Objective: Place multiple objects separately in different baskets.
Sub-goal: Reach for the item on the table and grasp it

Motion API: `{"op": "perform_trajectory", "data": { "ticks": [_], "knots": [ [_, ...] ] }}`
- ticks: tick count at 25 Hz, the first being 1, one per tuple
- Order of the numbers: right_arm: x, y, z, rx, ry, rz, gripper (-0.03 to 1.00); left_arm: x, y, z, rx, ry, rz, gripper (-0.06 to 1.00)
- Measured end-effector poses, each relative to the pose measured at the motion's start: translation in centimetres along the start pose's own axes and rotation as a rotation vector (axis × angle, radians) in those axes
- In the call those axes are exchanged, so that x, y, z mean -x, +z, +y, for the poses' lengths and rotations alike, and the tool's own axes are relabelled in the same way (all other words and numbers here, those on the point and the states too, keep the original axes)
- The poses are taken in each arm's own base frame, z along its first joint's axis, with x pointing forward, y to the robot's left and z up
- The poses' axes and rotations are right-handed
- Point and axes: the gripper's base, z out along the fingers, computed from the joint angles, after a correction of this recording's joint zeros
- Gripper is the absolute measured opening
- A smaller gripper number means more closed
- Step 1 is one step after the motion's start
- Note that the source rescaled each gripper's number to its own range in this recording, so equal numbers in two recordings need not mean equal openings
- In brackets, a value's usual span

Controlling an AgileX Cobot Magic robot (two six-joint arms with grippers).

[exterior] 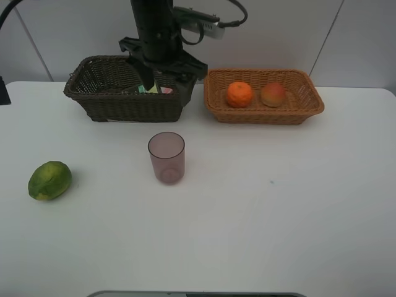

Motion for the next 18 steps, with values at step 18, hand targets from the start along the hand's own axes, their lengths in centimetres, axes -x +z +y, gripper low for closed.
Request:
{"op": "perform_trajectory", "data": {
  "ticks": [18],
  "knots": [
    [0.0,0.0,0.0,0.0,0.0,0.0,0.73,-6.0,3.3,-0.3,-0.012,-0.08,-0.013,0.99]
  ]
}}
